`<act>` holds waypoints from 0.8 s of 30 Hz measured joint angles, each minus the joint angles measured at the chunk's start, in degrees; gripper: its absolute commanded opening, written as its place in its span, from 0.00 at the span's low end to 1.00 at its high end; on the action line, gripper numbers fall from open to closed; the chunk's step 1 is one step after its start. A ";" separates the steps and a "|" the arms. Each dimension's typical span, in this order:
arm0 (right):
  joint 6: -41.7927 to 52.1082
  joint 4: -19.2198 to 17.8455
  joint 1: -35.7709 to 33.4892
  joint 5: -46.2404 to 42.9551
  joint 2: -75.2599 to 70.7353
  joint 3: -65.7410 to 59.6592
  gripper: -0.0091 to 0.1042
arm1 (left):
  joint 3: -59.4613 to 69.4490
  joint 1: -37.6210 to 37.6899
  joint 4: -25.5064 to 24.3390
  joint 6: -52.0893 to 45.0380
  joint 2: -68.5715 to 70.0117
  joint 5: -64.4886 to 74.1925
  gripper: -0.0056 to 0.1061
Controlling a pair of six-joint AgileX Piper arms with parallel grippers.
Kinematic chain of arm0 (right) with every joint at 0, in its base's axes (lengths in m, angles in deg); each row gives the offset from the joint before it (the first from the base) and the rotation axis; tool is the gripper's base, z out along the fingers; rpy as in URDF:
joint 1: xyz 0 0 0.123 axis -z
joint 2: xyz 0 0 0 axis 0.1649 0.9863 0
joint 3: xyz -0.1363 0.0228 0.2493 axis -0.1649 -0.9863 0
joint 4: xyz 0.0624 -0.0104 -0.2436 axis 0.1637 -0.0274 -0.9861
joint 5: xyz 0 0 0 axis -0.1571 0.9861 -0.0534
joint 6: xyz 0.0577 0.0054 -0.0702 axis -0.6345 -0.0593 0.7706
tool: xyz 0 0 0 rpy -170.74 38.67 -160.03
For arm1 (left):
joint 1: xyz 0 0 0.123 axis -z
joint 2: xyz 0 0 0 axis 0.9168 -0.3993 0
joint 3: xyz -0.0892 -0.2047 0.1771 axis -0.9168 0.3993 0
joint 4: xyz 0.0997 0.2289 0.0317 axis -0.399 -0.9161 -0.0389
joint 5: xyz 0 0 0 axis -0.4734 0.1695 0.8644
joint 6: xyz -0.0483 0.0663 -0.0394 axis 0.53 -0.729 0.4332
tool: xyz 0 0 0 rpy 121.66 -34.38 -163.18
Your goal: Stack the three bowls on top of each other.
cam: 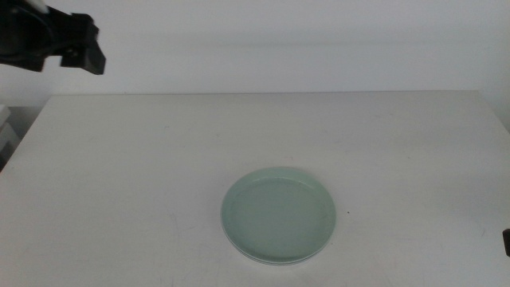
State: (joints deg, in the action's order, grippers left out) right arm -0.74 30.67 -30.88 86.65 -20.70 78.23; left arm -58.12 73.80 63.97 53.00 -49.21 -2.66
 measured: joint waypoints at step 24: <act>-21.01 -20.55 0.23 -16.95 15.16 3.05 0.40 | 34.74 0.00 -0.06 0.39 31.97 -19.10 0.82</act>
State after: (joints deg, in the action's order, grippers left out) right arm -21.75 10.12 -30.65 69.70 -5.54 81.28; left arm -23.38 73.80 63.91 53.39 -17.23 -21.76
